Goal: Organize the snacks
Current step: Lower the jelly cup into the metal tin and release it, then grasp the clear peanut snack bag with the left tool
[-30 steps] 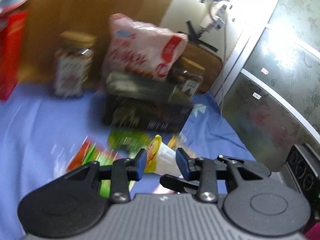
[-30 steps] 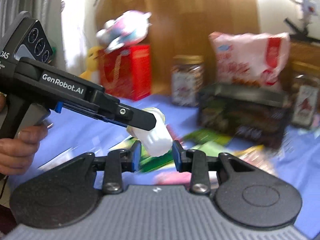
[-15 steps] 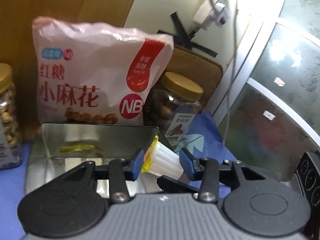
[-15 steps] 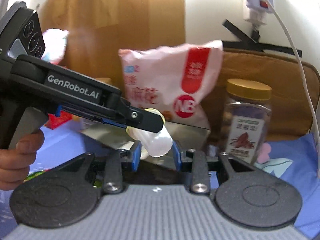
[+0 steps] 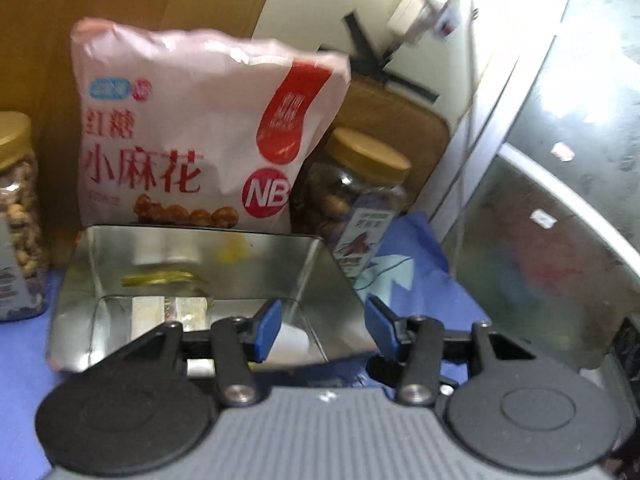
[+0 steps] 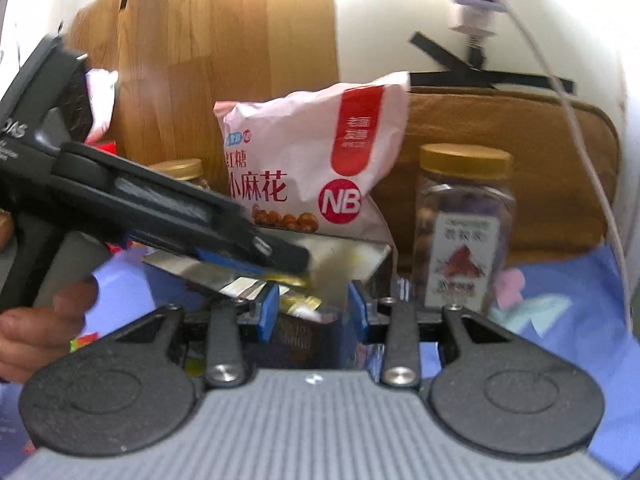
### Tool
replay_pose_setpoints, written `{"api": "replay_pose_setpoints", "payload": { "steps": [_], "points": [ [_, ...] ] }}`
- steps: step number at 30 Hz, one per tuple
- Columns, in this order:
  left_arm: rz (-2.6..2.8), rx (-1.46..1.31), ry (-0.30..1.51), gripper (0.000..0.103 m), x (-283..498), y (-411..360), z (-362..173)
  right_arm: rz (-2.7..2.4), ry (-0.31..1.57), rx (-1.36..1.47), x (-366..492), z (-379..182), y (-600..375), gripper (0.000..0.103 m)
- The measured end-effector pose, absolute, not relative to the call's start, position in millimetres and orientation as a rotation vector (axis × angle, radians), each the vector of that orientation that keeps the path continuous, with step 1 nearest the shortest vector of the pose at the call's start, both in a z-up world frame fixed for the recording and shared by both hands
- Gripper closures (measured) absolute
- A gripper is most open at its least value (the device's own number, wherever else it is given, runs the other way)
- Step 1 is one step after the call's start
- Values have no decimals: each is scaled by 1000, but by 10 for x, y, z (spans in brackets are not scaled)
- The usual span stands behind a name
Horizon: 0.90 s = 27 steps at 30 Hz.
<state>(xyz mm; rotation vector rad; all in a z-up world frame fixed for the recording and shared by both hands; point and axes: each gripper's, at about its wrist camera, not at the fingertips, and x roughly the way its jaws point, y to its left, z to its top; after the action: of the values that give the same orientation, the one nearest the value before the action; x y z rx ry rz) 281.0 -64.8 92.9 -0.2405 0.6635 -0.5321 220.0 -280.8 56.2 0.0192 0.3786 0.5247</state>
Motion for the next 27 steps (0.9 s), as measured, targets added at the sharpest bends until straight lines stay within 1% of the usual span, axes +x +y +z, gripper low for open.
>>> {"api": "replay_pose_setpoints", "payload": {
  "steps": [3,4,6,7,8,9,10,11,12,13,17,18,21,27],
  "points": [
    [-554,-223,648,55,2539,-589,944,553,448,68,1964,431,-2927,62],
    [-554,-216,656,54,2468,-583,915,574,483,74,1911,375,-2935,60],
    [-554,-202,687,51,2358,-588,809,617,543,83,1772,255,-2923,50],
    [-549,-199,709,49,2330,-599,746,630,563,72,1716,206,-2891,35],
    [-540,-202,738,46,2325,-614,683,624,574,42,1665,160,-2837,24],
    [-537,-209,772,46,2333,-627,621,606,581,10,1633,127,-2780,23],
    [-542,-214,806,46,2344,-650,559,601,596,-7,1642,106,-2733,24],
    [-545,-218,838,46,2360,-681,495,603,612,-9,1648,101,-2712,30],
    [-541,-219,863,46,2368,-713,440,591,625,-19,1654,89,-2693,41],
    [-545,-218,886,46,2368,-744,396,582,628,-27,1649,80,-2692,43],
    [-545,-180,897,49,2317,-892,345,574,607,-60,1458,88,-2768,44],
    [-563,-191,917,53,2314,-933,336,570,601,-68,1402,89,-2803,44],
    [-601,-193,962,58,2236,-1099,282,549,588,-92,1244,71,-2955,43],
    [-683,-92,957,57,1830,-1639,238,479,582,-44,885,22,-3388,41]
  ]
}}
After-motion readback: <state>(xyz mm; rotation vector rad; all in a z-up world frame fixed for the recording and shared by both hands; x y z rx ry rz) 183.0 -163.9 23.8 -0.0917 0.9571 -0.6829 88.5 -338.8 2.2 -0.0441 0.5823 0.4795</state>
